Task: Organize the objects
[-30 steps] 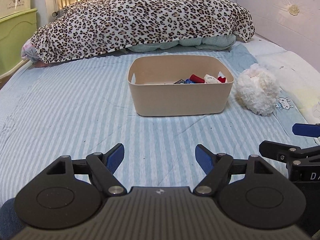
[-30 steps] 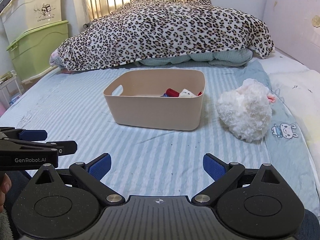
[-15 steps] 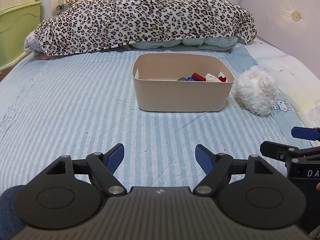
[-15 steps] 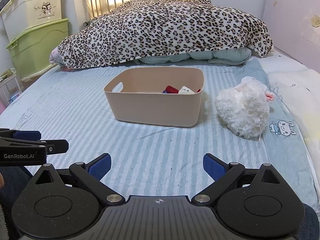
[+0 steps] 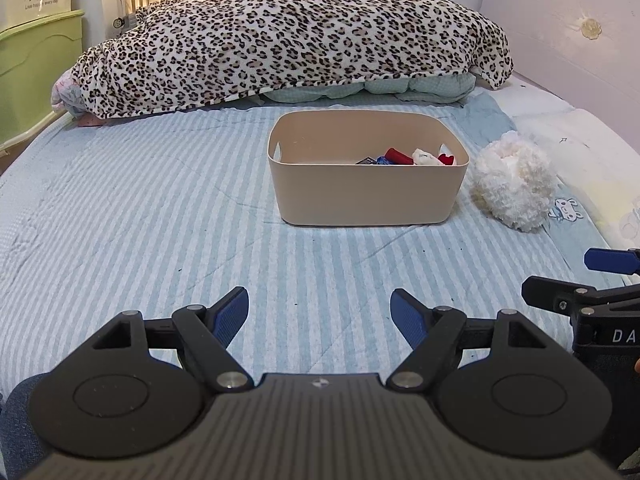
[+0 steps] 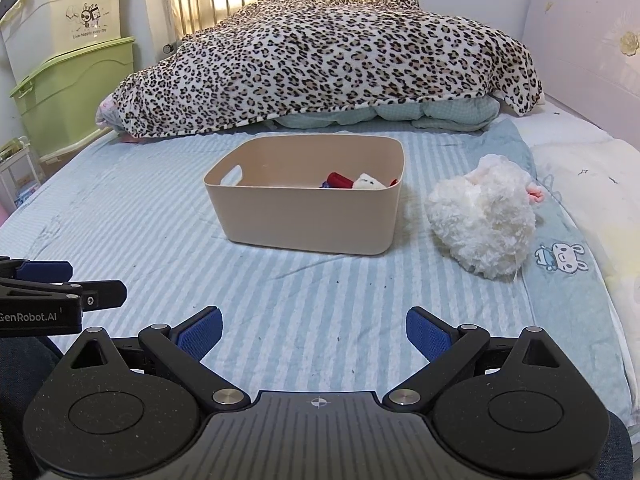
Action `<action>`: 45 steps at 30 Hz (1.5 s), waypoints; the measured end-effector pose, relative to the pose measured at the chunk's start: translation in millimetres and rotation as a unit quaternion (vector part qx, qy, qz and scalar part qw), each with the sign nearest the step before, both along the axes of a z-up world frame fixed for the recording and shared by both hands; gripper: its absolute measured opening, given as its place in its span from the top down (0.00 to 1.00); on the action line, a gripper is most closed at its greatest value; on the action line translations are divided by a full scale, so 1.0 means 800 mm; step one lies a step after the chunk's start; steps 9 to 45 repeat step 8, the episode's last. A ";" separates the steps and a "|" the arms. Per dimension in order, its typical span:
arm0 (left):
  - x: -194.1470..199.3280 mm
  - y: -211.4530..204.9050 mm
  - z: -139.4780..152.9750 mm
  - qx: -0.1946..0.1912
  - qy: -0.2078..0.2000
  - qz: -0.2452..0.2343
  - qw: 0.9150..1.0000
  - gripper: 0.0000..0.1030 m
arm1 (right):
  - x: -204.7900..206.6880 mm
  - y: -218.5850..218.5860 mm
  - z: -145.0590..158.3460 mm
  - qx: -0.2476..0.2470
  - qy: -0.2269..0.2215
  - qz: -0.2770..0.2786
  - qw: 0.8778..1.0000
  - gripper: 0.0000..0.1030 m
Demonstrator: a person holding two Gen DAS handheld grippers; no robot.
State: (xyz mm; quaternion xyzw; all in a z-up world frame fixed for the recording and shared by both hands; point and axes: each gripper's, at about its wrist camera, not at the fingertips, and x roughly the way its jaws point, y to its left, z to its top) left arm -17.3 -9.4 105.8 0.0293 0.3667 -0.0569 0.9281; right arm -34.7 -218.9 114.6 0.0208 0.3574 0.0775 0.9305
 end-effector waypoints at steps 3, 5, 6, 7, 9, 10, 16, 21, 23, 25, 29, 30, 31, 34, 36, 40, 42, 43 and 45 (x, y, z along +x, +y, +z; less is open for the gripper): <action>0.000 -0.002 0.000 0.003 -0.002 0.000 1.000 0.23 | 0.001 0.000 -0.001 -0.001 0.001 0.000 1.000 0.03; 0.000 -0.002 0.000 0.004 -0.004 0.000 1.000 0.23 | 0.002 0.000 -0.002 -0.001 0.003 0.000 1.000 0.03; 0.000 -0.003 0.000 0.004 -0.005 0.000 1.000 0.23 | 0.002 0.000 -0.003 -0.001 0.004 0.000 1.000 0.03; 0.000 -0.003 0.000 0.005 -0.004 0.001 1.000 0.23 | 0.002 0.000 -0.003 -0.001 0.004 0.000 1.000 0.03; 0.001 -0.002 0.000 0.006 -0.003 0.001 1.000 0.23 | 0.003 0.000 -0.003 -0.001 0.004 0.000 1.000 0.03; 0.001 -0.002 0.000 0.006 -0.003 0.001 1.000 0.23 | 0.003 0.000 -0.003 -0.001 0.004 0.000 1.000 0.03; 0.001 -0.002 0.000 0.006 -0.003 0.001 1.000 0.23 | 0.003 0.000 -0.003 -0.001 0.004 0.000 1.000 0.03; 0.001 -0.002 0.000 0.006 -0.003 0.001 1.000 0.23 | 0.003 0.000 -0.003 -0.001 0.004 0.000 1.000 0.03; 0.001 -0.002 0.000 0.006 -0.003 0.001 1.000 0.23 | 0.003 0.000 -0.003 -0.001 0.004 0.000 1.000 0.03; 0.001 -0.002 0.000 0.006 -0.003 0.001 1.000 0.23 | 0.003 0.000 -0.003 -0.001 0.004 0.000 1.000 0.03; 0.001 -0.002 0.000 0.006 -0.003 0.001 1.000 0.23 | 0.003 0.000 -0.003 -0.001 0.004 0.000 1.000 0.03; 0.001 -0.002 0.000 0.006 -0.003 0.001 1.000 0.23 | 0.003 0.000 -0.003 -0.001 0.004 0.000 1.000 0.03; 0.001 -0.002 0.000 0.006 -0.003 0.001 1.000 0.23 | 0.003 0.000 -0.003 -0.001 0.004 0.000 1.000 0.03; 0.001 -0.002 0.000 0.006 -0.003 0.001 1.000 0.23 | 0.003 0.000 -0.003 -0.001 0.004 0.000 1.000 0.03; 0.001 -0.002 0.000 0.006 -0.003 0.001 1.000 0.23 | 0.003 0.000 -0.003 -0.001 0.004 0.000 1.000 0.03; 0.001 -0.002 0.000 0.006 -0.003 0.001 1.000 0.23 | 0.003 0.000 -0.003 -0.001 0.004 0.000 1.000 0.03; 0.001 -0.002 0.000 0.006 -0.003 0.001 1.000 0.23 | 0.003 0.000 -0.003 -0.001 0.004 0.000 1.000 0.03; 0.001 -0.002 0.000 0.006 -0.003 0.001 1.000 0.23 | 0.003 0.000 -0.003 -0.001 0.004 0.000 1.000 0.03; 0.001 -0.002 0.000 0.006 -0.003 0.001 1.000 0.23 | 0.003 0.000 -0.003 -0.001 0.004 0.000 1.000 0.03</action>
